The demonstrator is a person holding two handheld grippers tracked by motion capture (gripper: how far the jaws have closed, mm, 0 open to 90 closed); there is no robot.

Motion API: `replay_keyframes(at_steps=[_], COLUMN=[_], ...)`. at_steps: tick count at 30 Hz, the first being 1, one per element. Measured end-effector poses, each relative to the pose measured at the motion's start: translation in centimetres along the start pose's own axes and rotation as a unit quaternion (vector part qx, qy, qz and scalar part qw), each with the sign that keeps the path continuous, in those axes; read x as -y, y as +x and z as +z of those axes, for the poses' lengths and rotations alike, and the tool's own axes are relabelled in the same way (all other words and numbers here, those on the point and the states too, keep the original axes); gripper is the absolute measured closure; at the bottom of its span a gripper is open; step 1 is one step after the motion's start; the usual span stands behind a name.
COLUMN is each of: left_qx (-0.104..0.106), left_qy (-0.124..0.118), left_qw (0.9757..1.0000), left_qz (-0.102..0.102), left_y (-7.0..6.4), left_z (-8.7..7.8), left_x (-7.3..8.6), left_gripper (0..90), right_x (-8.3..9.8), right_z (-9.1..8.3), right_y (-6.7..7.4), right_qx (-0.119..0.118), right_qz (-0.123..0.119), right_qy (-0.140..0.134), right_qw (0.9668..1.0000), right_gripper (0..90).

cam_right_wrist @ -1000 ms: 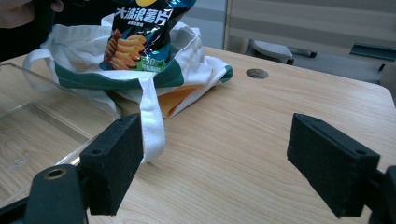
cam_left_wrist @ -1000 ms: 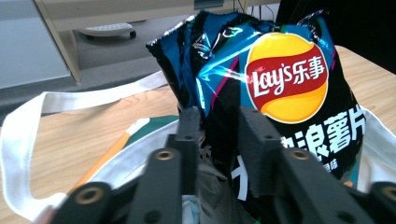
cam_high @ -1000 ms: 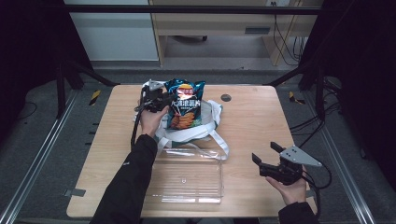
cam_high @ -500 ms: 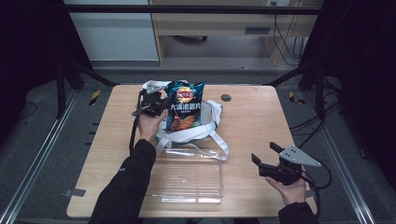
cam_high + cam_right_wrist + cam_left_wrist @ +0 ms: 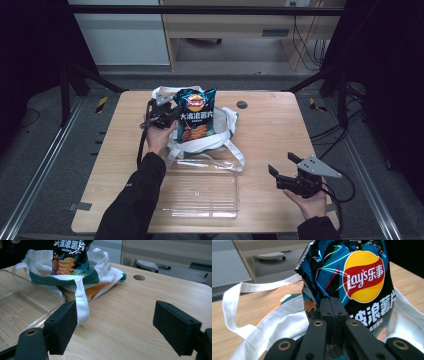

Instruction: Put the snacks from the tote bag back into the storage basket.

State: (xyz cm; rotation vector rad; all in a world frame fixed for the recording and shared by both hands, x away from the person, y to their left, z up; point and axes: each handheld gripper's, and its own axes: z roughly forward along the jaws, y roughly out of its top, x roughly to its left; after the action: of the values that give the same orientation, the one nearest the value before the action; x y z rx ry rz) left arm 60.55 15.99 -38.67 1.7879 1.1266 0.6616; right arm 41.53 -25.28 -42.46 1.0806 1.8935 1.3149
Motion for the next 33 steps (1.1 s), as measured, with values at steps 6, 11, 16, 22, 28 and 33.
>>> replay_keyframes(at_steps=[6, 11, 16, 22, 28, 33], left_qx=[0.001, 0.004, 0.009, 0.020, 0.013, -0.006], left_qy=[0.001, -0.023, -0.031, -0.040, -0.038, -0.036], left_qw=[1.0000, 0.9996, 0.9995, 0.9990, 0.9992, 0.9993], left_qz=[-0.007, -0.018, -0.004, 0.008, 0.009, 0.010], left_y=[0.3, 1.1, 2.1, 2.8, 3.2, 3.6], left_z=[0.2, 0.0, -0.3, 0.1, 1.3, 2.0], left_x=[-0.3, -0.5, -1.1, -2.3, -2.6, -2.8], left_gripper=[81.0, 64.6, 53.6, 49.1, 46.8, 46.3], right_x=[0.0, -0.1, 0.0, 0.0, 0.0, 0.0], right_z=[-0.1, -0.1, 0.0, 0.1, 0.1, 0.1], right_y=[-0.1, -0.1, -0.2, -0.2, -0.2, -0.2], right_qx=[0.000, -0.001, -0.001, 0.000, -0.001, 0.000], right_qz=[-0.001, -0.002, -0.001, 0.000, -0.002, -0.002], right_qy=[-0.002, -0.003, -0.002, -0.001, 0.001, 0.000], right_qw=[1.0000, 1.0000, 1.0000, 1.0000, 1.0000, 1.0000], right_gripper=[19.9, 19.9, 19.9, 19.9, 19.8, 19.8])
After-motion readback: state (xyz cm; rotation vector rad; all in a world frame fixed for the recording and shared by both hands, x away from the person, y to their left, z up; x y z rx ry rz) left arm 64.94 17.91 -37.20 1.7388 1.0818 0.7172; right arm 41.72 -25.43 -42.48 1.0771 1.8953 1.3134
